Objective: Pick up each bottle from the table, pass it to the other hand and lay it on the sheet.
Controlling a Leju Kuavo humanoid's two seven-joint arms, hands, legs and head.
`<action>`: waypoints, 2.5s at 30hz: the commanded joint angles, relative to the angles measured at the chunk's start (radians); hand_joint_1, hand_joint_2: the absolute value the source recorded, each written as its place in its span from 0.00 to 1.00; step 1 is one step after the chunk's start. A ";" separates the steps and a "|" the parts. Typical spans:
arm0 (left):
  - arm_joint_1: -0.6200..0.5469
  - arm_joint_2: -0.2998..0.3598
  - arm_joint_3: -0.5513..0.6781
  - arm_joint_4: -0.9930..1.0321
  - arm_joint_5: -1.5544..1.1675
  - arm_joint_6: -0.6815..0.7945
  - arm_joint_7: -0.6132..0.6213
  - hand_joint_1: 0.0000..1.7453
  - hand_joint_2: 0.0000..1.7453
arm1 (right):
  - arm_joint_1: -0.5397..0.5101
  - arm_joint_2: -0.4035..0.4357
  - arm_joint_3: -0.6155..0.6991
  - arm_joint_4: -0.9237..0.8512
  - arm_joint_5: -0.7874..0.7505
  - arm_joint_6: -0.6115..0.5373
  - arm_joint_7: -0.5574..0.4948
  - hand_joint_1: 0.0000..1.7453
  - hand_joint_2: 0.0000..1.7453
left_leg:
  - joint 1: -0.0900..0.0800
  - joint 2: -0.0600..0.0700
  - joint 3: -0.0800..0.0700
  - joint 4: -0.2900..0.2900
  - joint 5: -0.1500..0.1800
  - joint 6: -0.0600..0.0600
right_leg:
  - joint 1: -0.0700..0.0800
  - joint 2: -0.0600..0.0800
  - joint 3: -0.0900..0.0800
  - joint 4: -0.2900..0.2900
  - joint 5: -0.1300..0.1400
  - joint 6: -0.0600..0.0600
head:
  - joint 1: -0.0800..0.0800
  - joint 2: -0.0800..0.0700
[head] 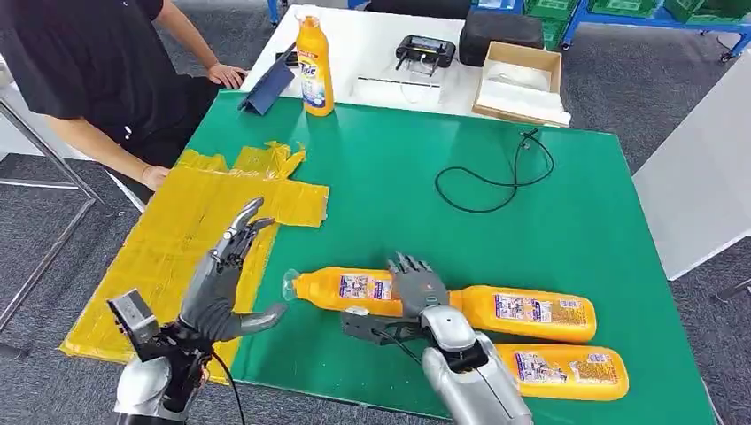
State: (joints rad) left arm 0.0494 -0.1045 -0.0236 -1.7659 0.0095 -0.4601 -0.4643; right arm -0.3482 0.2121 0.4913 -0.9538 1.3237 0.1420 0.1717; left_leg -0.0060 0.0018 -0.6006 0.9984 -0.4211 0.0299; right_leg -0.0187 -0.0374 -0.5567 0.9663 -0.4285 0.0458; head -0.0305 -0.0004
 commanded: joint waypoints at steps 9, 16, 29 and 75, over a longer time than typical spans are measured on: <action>-0.063 0.052 -0.055 0.129 0.095 -0.028 0.034 0.00 1.00 | -0.068 -0.004 0.061 0.287 -0.056 -0.013 -0.041 1.00 1.00 | 0.002 0.000 0.012 -0.002 -0.001 -0.004 | 0.002 0.001 0.001 -0.003 -0.002 -0.006 | 0.000 0.000; -0.057 0.051 -0.053 0.126 0.136 -0.035 0.046 0.00 1.00 | -0.064 -0.006 0.062 0.278 -0.063 -0.019 -0.039 1.00 1.00 | 0.002 0.002 0.014 -0.003 -0.001 -0.004 | 0.002 0.000 0.003 -0.003 -0.001 -0.005 | 0.000 0.000; 0.039 -0.081 0.050 -0.023 0.211 0.063 0.112 0.00 0.00 | 0.208 0.037 -0.259 -0.318 -0.547 -0.180 -0.219 1.00 1.00 | 0.003 0.000 0.012 -0.001 -0.002 -0.004 | 0.002 -0.001 0.003 -0.002 -0.003 -0.004 | 0.000 0.000; 0.089 -0.115 -0.007 -0.001 0.237 0.041 0.155 0.96 0.00 | 0.381 0.003 -0.037 -0.750 -0.748 -0.216 -0.433 1.00 1.00 | 0.002 0.001 0.000 0.000 -0.002 -0.004 | 0.002 0.003 0.001 -0.001 -0.001 -0.003 | 0.000 0.000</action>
State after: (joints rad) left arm 0.1395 -0.2102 -0.0385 -1.7872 0.2430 -0.4200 -0.3410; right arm 0.0380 0.2613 0.4295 -1.6796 0.5749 -0.0717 -0.2625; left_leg -0.0052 0.0031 -0.6029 0.9984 -0.4225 0.0281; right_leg -0.0175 -0.0369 -0.5584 0.9664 -0.4288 0.0450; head -0.0305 -0.0004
